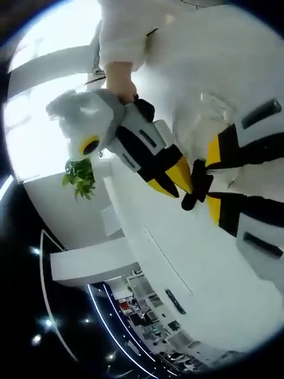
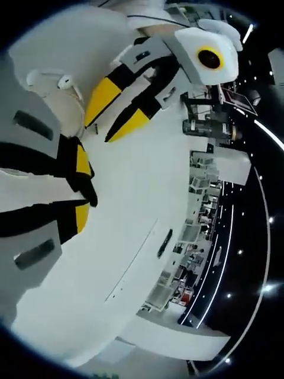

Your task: Peel open the Velcro strap on the desktop, arrange the wired earphones neatly onto it, and close the Velcro strap to secure them.

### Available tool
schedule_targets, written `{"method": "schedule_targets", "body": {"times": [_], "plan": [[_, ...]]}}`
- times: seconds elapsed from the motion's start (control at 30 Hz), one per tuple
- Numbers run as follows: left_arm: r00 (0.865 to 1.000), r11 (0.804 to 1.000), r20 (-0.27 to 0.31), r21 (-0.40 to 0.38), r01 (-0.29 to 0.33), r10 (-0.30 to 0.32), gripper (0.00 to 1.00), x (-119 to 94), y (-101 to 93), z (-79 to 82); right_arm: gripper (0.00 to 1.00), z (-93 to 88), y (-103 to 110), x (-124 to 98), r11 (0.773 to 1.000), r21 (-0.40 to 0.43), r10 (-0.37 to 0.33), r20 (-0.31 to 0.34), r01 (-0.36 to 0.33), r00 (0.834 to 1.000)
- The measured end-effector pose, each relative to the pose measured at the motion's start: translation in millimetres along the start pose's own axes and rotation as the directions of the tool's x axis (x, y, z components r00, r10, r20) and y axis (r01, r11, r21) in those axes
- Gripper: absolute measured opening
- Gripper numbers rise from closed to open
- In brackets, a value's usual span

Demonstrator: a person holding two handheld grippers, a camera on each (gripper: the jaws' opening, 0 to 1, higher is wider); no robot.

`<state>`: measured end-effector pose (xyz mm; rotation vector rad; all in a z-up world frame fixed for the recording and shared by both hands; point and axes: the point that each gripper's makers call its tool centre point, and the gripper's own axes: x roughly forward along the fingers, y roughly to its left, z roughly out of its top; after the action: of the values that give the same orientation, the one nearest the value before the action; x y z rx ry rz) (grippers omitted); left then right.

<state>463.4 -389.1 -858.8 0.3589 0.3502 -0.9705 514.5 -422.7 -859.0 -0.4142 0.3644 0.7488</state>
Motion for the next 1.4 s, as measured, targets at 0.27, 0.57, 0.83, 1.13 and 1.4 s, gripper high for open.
{"method": "schedule_targets", "body": {"times": [0.27,0.57,0.83,1.13,1.4], "plan": [[1.000,0.999,0.022,-0.026,-0.018,0.019,0.34,-2.9,0.4,3.2,0.27,-0.1,1.7,-12.2,1.000,0.008,-0.014,0.037,0.014,0.999],[0.999,0.998,0.030,-0.058,-0.034,0.036,0.42,-5.8,-4.4,1.9,0.29,-11.0,8.4,-26.0,0.999,0.032,-0.016,0.071,0.014,0.997],[0.996,0.993,0.044,-0.091,-0.074,0.078,0.52,-13.4,-1.3,1.3,0.36,-12.6,16.8,-32.9,1.000,0.006,-0.014,0.080,0.014,0.997],[0.994,0.989,0.072,-0.129,-0.078,0.088,0.58,-26.7,-6.2,2.5,0.38,-8.0,25.0,-48.9,0.998,-0.059,-0.025,0.114,0.032,0.993],[0.986,0.988,0.109,-0.104,-0.116,0.127,0.67,-44.2,-17.7,9.5,0.41,1.6,26.1,-83.1,0.995,-0.050,-0.074,0.179,0.084,0.981]]}}
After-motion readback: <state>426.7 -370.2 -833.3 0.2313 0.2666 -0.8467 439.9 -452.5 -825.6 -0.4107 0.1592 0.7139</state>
